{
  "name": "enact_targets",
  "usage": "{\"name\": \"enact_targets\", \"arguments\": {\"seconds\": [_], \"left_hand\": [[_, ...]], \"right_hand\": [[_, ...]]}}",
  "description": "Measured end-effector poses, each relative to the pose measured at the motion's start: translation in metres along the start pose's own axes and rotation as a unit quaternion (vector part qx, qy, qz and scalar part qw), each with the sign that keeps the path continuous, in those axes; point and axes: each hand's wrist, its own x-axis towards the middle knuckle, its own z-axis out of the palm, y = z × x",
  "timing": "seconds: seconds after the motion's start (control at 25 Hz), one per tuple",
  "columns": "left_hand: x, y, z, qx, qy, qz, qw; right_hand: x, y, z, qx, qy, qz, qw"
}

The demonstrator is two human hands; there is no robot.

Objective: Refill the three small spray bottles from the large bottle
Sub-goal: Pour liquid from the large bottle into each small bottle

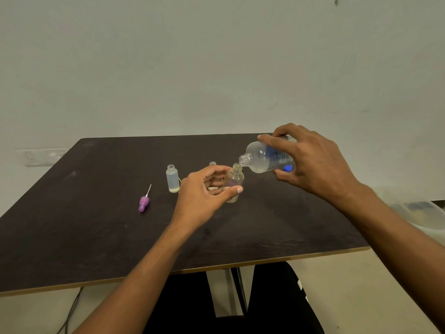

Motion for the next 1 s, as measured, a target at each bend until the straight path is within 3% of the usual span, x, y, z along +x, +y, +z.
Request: {"name": "enact_targets", "arguments": {"seconds": [1.0], "left_hand": [[0.0017, -0.0007, 0.0031, 0.008, 0.007, -0.002, 1.0]], "right_hand": [[0.0048, -0.0023, -0.0087, -0.031, 0.013, -0.018, 0.999]]}}
